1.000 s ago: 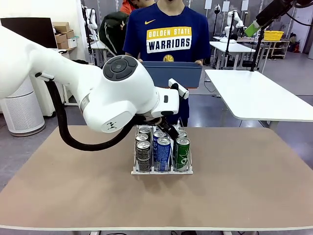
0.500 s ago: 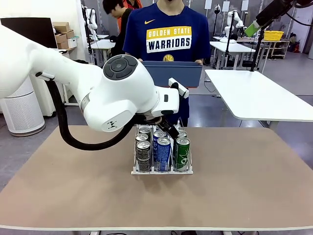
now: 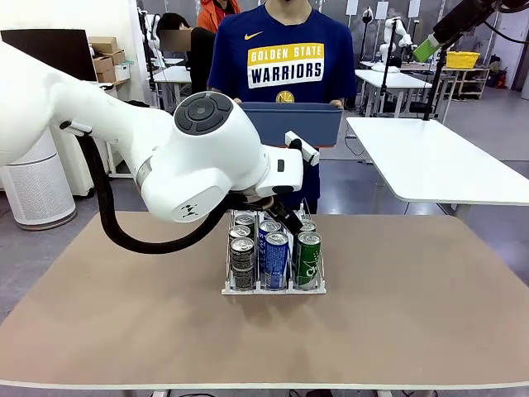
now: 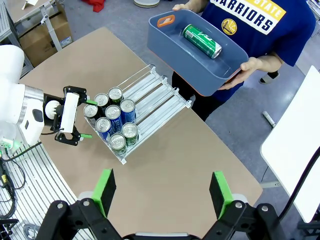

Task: Fill the beverage cans into the dispenser.
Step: Pick up the Sprite handed by the human.

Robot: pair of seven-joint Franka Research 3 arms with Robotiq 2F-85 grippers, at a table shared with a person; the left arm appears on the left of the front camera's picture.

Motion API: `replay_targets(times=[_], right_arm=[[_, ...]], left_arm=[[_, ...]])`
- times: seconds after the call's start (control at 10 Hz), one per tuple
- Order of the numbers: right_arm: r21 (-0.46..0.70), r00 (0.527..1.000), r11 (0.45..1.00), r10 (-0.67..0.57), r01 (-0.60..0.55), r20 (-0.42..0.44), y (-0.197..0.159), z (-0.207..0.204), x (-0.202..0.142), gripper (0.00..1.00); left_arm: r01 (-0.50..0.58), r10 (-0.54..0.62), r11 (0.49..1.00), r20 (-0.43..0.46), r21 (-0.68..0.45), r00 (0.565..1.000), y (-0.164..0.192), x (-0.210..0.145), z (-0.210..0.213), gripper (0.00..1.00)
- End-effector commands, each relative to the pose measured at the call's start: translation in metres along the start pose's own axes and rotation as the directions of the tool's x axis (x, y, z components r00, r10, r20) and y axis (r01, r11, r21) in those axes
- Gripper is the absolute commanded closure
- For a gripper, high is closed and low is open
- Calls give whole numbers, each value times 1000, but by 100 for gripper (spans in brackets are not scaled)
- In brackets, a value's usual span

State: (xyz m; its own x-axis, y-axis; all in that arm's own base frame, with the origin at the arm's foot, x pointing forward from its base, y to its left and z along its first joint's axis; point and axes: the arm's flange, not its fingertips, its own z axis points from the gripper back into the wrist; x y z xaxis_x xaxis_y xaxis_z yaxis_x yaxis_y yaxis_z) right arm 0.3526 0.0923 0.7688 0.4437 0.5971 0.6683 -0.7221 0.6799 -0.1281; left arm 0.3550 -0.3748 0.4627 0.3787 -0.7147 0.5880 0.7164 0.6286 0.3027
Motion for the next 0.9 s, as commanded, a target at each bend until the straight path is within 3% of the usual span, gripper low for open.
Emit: replay_targets(times=[0.0, 0.2, 0.3, 0.4, 0.5, 0.8], right_arm=[[0, 1000, 1000, 0, 0, 0, 0, 0, 0, 0], [0, 1000, 1000, 0, 0, 0, 0, 0, 0, 0], [0, 1000, 1000, 0, 0, 0, 0, 0, 0, 0], [0, 1000, 1000, 0, 0, 0, 0, 0, 0, 0], [0, 1000, 1000, 0, 0, 0, 0, 0, 0, 0], [0, 1000, 1000, 0, 0, 0, 0, 0, 0, 0]], left_arm=[[1, -1, 1000, 0, -5, 1000, 3, 2, -1, 0], [0, 0, 1000, 0, 0, 1000, 0, 0, 0, 0], [-5, 8, 996, 31, -90, 999, 8, -4, 13, 0], [-21, 22, 995, 13, -97, 1000, 17, -3, 34, 0], [-33, 33, 994, 0, -100, 999, 37, 1, 57, 0], [-54, 34, 960, -78, -274, 996, 116, -5, 137, 0]])
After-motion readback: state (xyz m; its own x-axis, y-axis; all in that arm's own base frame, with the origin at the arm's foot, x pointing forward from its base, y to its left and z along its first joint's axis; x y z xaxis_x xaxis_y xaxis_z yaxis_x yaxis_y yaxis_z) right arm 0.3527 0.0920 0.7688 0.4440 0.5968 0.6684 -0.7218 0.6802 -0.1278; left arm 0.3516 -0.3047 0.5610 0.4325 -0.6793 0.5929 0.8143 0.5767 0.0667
